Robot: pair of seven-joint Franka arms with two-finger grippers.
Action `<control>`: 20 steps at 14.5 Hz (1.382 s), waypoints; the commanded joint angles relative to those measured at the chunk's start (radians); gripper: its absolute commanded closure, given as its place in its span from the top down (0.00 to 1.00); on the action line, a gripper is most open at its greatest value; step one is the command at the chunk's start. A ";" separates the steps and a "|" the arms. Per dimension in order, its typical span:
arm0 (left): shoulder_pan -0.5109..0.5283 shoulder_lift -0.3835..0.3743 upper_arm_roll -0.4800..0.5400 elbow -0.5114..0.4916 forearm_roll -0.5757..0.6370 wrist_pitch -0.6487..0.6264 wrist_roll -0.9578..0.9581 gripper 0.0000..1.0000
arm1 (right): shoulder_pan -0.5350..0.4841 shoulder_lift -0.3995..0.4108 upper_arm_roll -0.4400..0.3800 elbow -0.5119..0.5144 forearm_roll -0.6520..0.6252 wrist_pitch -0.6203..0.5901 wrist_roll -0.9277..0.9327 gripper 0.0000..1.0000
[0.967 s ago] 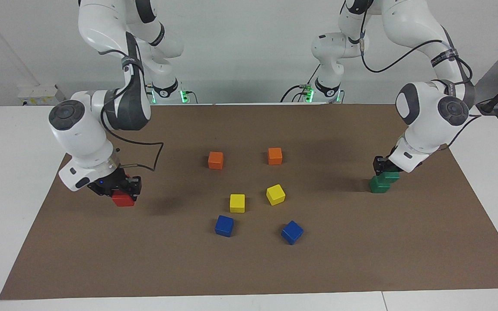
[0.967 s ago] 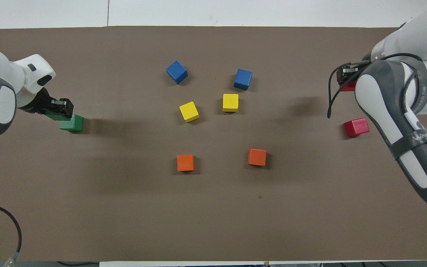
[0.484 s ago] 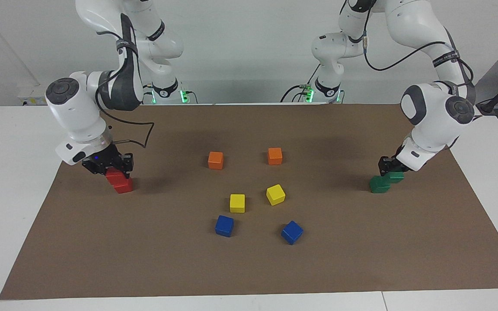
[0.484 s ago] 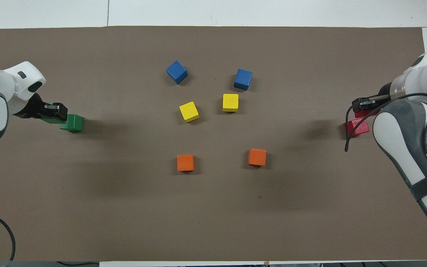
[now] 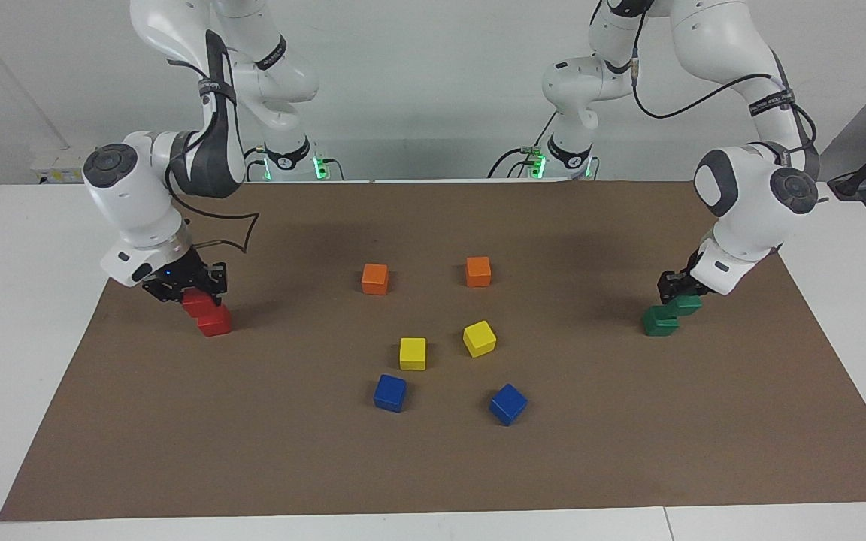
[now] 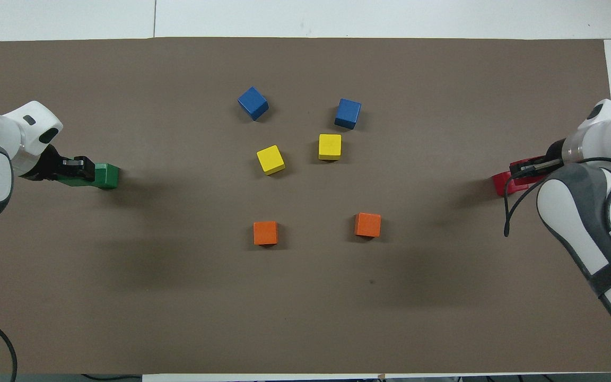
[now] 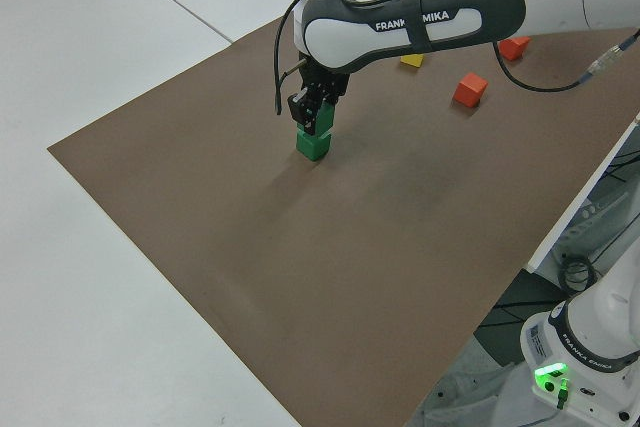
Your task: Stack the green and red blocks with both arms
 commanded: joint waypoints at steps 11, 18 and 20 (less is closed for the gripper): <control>-0.004 -0.028 -0.007 -0.080 -0.012 0.087 -0.006 0.00 | -0.035 0.027 0.012 -0.060 0.007 0.064 -0.040 0.00; -0.005 -0.022 -0.007 -0.081 -0.012 0.104 -0.003 0.00 | -0.038 0.037 0.012 -0.059 0.007 0.093 -0.035 0.00; -0.007 -0.021 -0.007 -0.081 -0.012 0.110 -0.003 0.00 | -0.037 0.038 0.012 -0.057 0.007 0.093 -0.035 0.00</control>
